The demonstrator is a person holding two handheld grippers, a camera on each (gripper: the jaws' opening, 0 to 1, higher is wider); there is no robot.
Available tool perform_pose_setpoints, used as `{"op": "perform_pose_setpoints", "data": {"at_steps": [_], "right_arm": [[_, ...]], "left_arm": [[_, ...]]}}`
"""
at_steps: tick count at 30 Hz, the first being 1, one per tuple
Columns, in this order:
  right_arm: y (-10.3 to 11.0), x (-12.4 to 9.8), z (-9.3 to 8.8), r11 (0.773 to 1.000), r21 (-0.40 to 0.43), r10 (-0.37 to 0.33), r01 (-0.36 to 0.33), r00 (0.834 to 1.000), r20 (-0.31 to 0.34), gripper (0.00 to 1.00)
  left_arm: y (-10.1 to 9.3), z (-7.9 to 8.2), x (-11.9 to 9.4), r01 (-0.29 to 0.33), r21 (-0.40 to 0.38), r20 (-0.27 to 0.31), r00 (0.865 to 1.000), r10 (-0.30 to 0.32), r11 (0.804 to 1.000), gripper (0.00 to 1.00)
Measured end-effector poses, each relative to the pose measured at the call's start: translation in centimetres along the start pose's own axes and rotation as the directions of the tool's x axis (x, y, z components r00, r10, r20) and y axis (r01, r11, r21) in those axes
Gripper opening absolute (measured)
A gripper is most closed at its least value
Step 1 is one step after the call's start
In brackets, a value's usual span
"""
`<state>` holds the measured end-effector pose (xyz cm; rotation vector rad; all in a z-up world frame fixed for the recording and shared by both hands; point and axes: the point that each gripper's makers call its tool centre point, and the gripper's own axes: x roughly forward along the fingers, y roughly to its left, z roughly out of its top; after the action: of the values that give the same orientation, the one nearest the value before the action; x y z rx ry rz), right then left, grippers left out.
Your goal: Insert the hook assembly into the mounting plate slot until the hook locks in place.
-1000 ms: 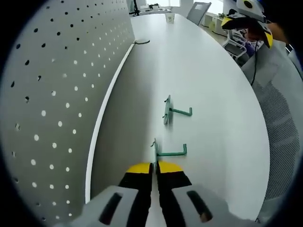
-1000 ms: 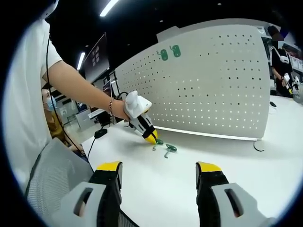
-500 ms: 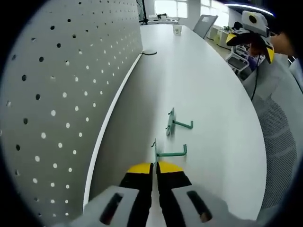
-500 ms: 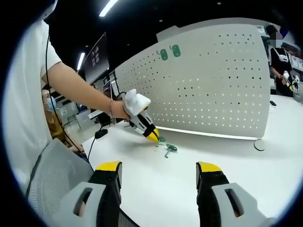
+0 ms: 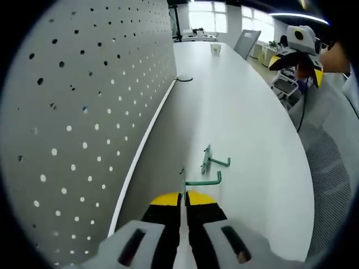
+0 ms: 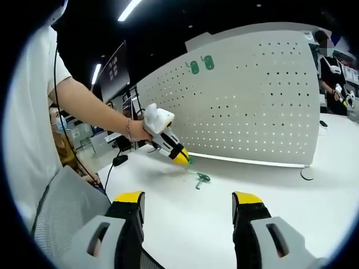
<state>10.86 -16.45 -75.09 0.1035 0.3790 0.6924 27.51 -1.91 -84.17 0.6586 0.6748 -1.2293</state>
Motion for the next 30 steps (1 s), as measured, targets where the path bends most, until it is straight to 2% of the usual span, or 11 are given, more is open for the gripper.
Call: {"op": "perform_pose_setpoints", "data": {"at_steps": [8,15,22,24,30], "right_arm": [[0.1,0.0,0.3,1.0,-0.001,-0.001,0.001,1.0,0.009,0.61],[0.0,0.1,1.0,1.0,0.001,-0.003,0.003,1.0,0.024,0.61],[0.1,0.3,1.4,1.0,-0.004,0.001,-0.001,0.999,0.035,0.61],[0.2,0.3,1.5,1.0,-0.002,0.001,-0.001,0.999,0.039,0.61],[0.3,0.3,1.9,1.0,-0.005,0.002,-0.002,0.999,0.046,0.61]], "left_arm": [[0.0,1.6,-0.9,-0.041,0.005,0.069,0.997,0.04,0.999,0.03],[-0.3,2.5,-1.6,-0.063,0.0,0.106,0.992,0.063,0.998,0.03],[-0.2,4.1,-2.9,-0.098,-0.005,0.168,0.981,0.098,0.995,0.03],[-0.2,4.8,-3.5,-0.115,-0.001,0.198,0.974,0.113,0.993,0.02],[-0.3,5.8,-4.8,-0.143,-0.013,0.24,0.96,0.142,0.99,0.02]]}}
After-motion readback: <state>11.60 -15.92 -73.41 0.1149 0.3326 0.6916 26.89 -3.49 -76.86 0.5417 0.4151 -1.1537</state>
